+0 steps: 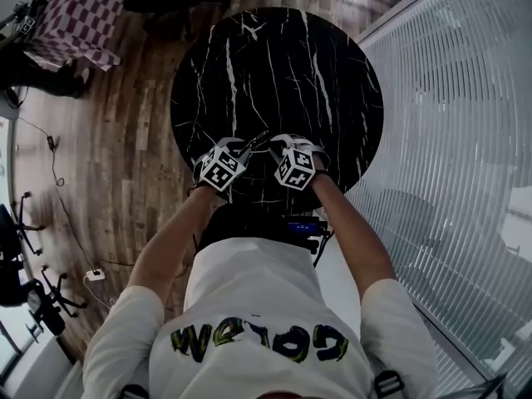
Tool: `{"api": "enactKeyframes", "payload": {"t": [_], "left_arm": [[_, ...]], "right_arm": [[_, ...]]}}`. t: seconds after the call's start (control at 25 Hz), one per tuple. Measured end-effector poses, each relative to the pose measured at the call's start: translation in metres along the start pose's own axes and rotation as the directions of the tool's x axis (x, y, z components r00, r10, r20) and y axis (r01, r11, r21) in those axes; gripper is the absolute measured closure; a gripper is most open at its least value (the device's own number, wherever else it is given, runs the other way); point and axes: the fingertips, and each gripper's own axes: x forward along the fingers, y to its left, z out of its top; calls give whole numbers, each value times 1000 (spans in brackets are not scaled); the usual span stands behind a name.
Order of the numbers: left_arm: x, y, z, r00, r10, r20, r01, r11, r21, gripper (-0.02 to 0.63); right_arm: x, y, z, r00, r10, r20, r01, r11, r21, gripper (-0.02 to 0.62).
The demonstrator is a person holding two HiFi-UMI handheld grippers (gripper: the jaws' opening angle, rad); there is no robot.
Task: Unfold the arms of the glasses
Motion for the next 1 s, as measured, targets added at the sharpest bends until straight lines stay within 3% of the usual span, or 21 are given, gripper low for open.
{"api": "enactKeyframes", "payload": {"t": [0.52,1.0], "left_arm": [[22,1,-19,998,-43,-35,42,999,-34,546],[26,3,-15,1000,-16,-24,14,998,-62,586]], "right_arm": [[31,2,-12,998,35,-46,-36,999,-39,535],[43,1,-12,997,42,-71,-48,994,-96,537]]}}
